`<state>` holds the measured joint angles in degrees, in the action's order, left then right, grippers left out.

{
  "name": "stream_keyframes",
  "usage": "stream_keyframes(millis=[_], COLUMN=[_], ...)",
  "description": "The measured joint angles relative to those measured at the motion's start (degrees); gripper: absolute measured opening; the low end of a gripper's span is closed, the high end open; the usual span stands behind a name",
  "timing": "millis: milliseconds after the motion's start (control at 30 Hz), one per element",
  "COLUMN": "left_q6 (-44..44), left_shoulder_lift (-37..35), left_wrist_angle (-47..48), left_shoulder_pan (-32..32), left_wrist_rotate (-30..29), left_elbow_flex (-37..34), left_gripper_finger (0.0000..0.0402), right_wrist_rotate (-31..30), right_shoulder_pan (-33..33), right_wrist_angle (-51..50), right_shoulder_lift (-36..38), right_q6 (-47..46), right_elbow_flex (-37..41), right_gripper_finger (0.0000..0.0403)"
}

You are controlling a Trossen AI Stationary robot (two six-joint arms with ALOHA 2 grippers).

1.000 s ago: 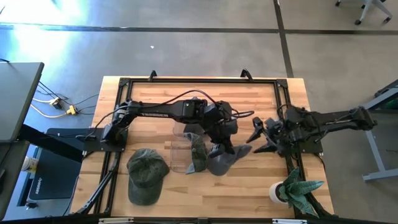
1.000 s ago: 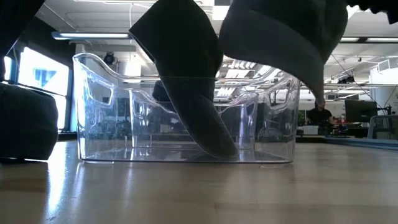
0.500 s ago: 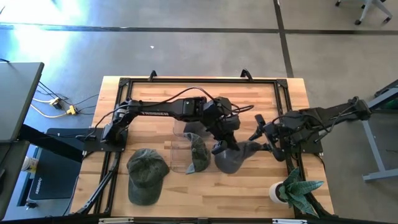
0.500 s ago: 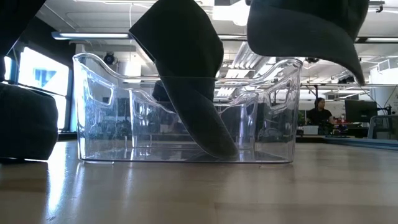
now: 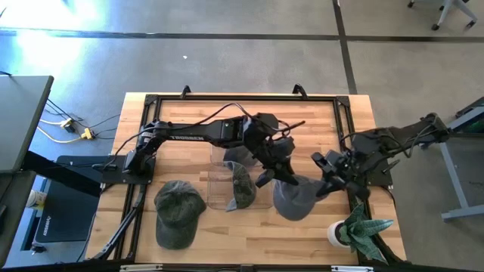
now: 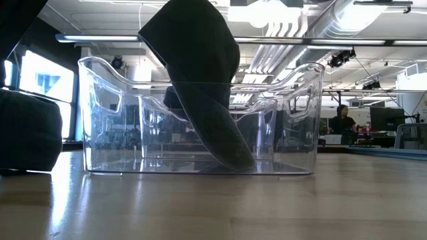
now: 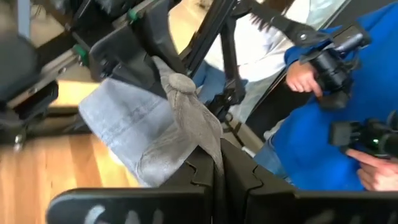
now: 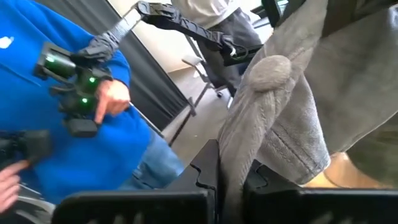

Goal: Pick & Place hat
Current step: Put the gray cap into the top transparent bin

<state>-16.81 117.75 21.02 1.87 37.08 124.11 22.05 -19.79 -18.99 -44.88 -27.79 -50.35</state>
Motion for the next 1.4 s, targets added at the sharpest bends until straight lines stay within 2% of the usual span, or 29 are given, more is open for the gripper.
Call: stream_keyframes(millis=[133, 267, 433, 567, 700, 800, 933, 1000, 1067, 1233, 1400], left_q6=[0.0, 1.1, 4.5, 4.9, 4.6, 2.1, -0.9, -1.5, -2.6, -4.6, -4.7], left_shoulder_lift=[0.0, 0.2, 0.2, 0.2, 0.3, 2.8, 3.8, 4.4, 4.9, 4.8, 4.7], left_wrist_angle=[-2.2, -2.0, -3.0, -5.3, -5.1, -7.4, -5.5, -6.9, -6.9, -8.1, -7.5], left_shoulder_pan=[-0.3, -1.1, -3.2, -2.9, -0.7, -0.2, -0.4, -0.5, -0.7, -0.2, 0.5], left_wrist_rotate=[0.6, -2.5, -3.5, -3.4, -4.9, -3.7, -1.4, 1.0, 6.2, 14.2, 16.9], left_elbow_flex=[0.0, 0.0, 0.0, 0.0, 0.0, 0.2, -0.2, 0.4, 0.1, 0.1, 0.0], left_gripper_finger=[0.0064, 0.0146, 0.0245, 0.0282, 0.0286, 0.0287, 0.0287, 0.0287, 0.0282, 0.0227, 0.0136], right_wrist_rotate=[0.7, 1.0, 1.0, -0.4, -2.3, -2.7, -2.5, -2.2, -2.1, -2.0, -2.1], right_shoulder_pan=[0.0, -0.2, -0.2, -0.1, -0.1, -0.1, -0.1, -0.1, -0.1, -0.2, -0.2], right_wrist_angle=[-0.2, -0.5, -0.5, -0.1, 0.0, 0.0, 0.2, 0.3, 0.3, 0.4, 0.3], right_shoulder_lift=[-0.1, -0.1, 0.6, 1.5, 2.0, 2.2, 2.2, 2.3, 2.3, 3.5, 5.3], right_q6=[-3.7, -6.5, -8.7, -9.3, -9.3, -9.3, -9.3, -9.3, -9.3, -8.4, -8.4], right_elbow_flex=[-0.7, -0.7, -0.7, -0.7, -0.7, -0.7, -0.7, -0.7, -0.7, -0.6, -0.6], right_gripper_finger=[0.0005, 0.0004, 0.0003, 0.0002, 0.0002, 0.0002, 0.0001, 0.0001, 0.0001, 0.0002, 0.0002])
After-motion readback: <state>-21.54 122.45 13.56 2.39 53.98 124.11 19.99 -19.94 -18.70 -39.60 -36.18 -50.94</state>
